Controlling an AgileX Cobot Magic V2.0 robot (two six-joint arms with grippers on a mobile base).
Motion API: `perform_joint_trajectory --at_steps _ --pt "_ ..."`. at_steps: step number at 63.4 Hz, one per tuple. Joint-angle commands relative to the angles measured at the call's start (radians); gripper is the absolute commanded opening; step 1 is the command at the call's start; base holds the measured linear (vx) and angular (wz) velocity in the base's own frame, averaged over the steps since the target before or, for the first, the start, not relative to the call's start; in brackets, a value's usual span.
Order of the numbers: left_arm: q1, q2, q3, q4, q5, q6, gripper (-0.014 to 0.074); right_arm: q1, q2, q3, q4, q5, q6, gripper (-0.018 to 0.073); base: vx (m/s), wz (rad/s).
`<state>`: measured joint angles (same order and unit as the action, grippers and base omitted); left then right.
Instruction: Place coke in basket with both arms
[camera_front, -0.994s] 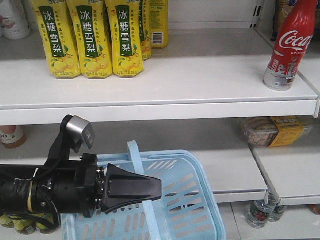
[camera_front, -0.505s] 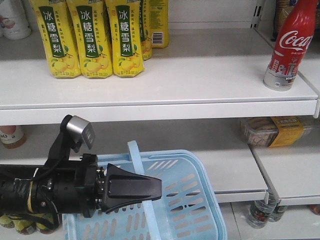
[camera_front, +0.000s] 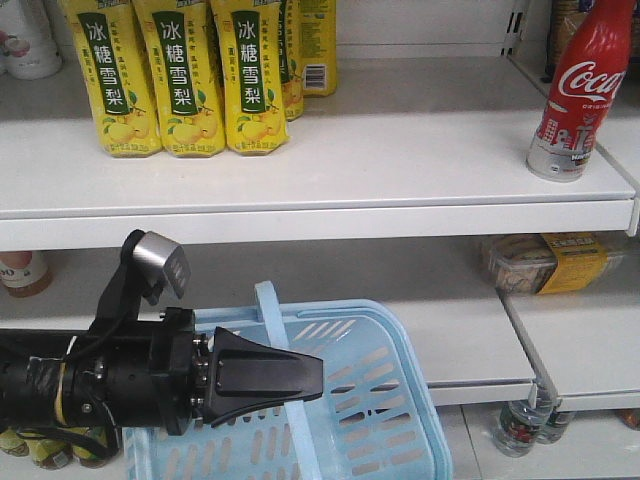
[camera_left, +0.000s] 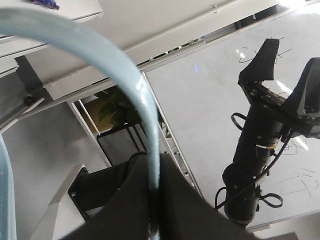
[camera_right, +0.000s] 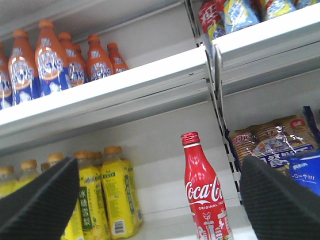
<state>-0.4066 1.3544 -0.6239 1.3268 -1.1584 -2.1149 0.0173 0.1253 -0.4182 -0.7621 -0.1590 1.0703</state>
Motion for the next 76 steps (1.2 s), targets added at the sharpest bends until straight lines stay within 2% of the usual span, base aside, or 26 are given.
perform_joint_trajectory --at_steps 1,14,24,37,48,60,76 --pt "-0.008 -0.031 -0.025 -0.077 -0.219 -0.001 -0.0006 -0.002 0.093 -0.079 -0.094 -0.070 0.000 0.0650 0.00 0.00" --pt "-0.008 -0.031 -0.025 -0.077 -0.219 -0.001 -0.0006 -0.002 0.317 -0.238 -0.295 -0.076 0.046 0.0634 0.00 0.00" --pt "-0.008 -0.031 -0.025 -0.077 -0.219 -0.001 -0.0006 -0.002 0.475 -0.316 -0.359 -0.089 0.071 0.0630 0.00 0.00" --pt "-0.008 -0.031 -0.025 -0.077 -0.219 -0.001 -0.0006 -0.002 0.658 -0.399 -0.363 -0.114 0.053 0.0621 0.00 0.00" --pt "-0.008 -0.031 -0.025 -0.077 -0.219 -0.001 -0.0006 -0.002 0.808 -0.495 -0.357 -0.037 0.037 0.0612 0.00 0.00" --pt "-0.008 -0.031 -0.025 -0.077 -0.219 -0.001 -0.0006 -0.002 0.960 -0.587 -0.356 -0.047 0.036 0.0602 0.00 0.00" --pt "-0.008 -0.031 -0.025 -0.077 -0.219 -0.001 -0.0006 -0.002 1.096 -0.697 -0.350 -0.081 0.046 0.0542 0.00 0.00"
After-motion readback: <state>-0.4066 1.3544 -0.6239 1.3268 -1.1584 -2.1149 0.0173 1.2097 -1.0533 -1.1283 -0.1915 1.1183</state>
